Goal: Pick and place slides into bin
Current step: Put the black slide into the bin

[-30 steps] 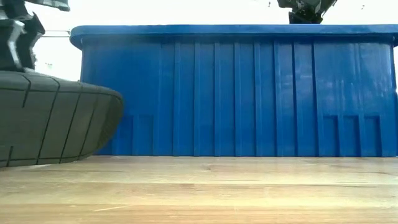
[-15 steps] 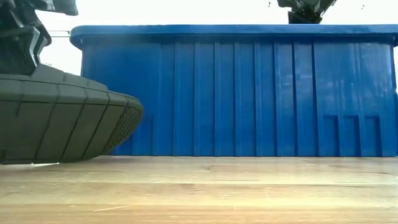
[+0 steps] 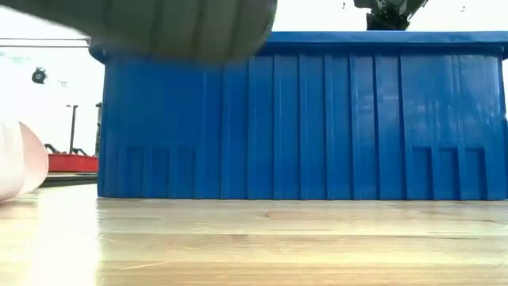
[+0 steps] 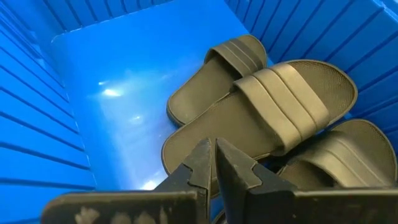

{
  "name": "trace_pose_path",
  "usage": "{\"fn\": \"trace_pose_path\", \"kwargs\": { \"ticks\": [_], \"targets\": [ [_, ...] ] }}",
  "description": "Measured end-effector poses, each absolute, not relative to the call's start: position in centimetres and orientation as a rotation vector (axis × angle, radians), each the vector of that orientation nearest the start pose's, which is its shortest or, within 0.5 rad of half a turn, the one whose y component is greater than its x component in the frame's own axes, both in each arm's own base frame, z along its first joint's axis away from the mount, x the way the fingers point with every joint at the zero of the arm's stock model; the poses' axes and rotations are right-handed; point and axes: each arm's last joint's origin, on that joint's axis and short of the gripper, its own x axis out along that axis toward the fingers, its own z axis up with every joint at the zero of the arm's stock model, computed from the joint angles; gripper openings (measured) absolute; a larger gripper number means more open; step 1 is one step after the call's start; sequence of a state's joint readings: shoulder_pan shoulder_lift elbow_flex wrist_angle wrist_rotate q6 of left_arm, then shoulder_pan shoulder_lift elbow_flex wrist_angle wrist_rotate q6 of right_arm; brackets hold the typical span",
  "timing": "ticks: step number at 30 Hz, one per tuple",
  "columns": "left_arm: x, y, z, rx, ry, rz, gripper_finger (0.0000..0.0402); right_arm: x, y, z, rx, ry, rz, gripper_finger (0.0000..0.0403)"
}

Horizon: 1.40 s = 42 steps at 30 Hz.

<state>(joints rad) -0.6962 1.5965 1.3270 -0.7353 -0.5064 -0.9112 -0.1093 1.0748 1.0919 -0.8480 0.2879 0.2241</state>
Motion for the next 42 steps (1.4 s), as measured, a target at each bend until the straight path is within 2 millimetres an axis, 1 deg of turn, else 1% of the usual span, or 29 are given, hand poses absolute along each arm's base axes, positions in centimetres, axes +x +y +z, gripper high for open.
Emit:
{"fn": "trace_pose_path", "kwargs": {
  "ticks": [2, 6, 11, 14, 17, 21, 25, 27, 30, 32, 35, 38, 40, 42],
  "targets": [
    [26.6, -19.5, 29.7, -0.303, 0.755, 0.179, 0.0001, 20.1, -3.0, 32.9, 0.134, 0.786, -0.465, 0.0013],
    [27.7, -17.8, 32.3, -0.336, 0.609, 0.21, 0.0001, 20.1, -3.0, 32.9, 0.134, 0.786, -0.465, 0.0013],
    [29.0, -15.4, 36.3, -0.291, 0.392, 0.259, 0.0, 20.1, -3.0, 32.9, 0.137, 0.786, -0.466, 0.0013],
    [29.8, -13.9, 38.2, -0.241, 0.302, 0.308, 0.0, 20.1, -3.0, 32.9, 0.137, 0.785, -0.466, 0.0013],
    [30.4, -11.9, 39.5, -0.159, 0.249, 0.436, 0.0, 20.1, -3.0, 32.9, 0.137, 0.784, -0.466, 0.0013],
    [31.0, -9.0, 40.6, -0.125, 0.178, 0.664, 0.0, 20.1, -3.0, 33.0, 0.138, 0.782, -0.466, 0.0013],
    [31.5, -6.2, 41.0, -0.125, 0.11, 0.87, 0.0, 20.1, -3.0, 33.0, 0.142, 0.777, -0.467, 0.0013],
    [31.5, -4.8, 41.0, -0.106, 0.081, 1.004, 0.0, 20.2, -3.0, 33.0, 0.143, 0.767, -0.467, 0.0013],
    [31.9, -2.8, 40.4, -0.033, 0.071, 1.207, 0.0, 20.2, -3.1, 33.1, 0.143, 0.763, -0.467, 0.0013],
    [32.5, -1.6, 39.8, 0.059, 0.121, 1.289, 0.0, 20.2, -3.1, 33.1, 0.144, 0.762, -0.467, 0.0013],
    [33.7, 0.2, 38.5, 0.177, 0.226, 1.348, 0.0, 20.2, -3.1, 33.1, 0.144, 0.76, -0.467, 0.0013],
    [35.2, 2.1, 36.7, 0.25, 0.326, 1.354, 0.0, 20.2, -3.1, 33.1, 0.16, 0.755, -0.48, 0.0013],
    [36.0, 3.3, 35.5, 0.266, 0.376, 1.341, 0.0, 20.1, -3.2, 33.2, 0.201, 0.727, -0.554, 0.0013],
    [36.6, 4.4, 34.5, 0.256, 0.407, 1.325, 0.0, 19.7, -3.5, 33.5, 0.244, 0.671, -0.673, 0.0013]
  ]
}}
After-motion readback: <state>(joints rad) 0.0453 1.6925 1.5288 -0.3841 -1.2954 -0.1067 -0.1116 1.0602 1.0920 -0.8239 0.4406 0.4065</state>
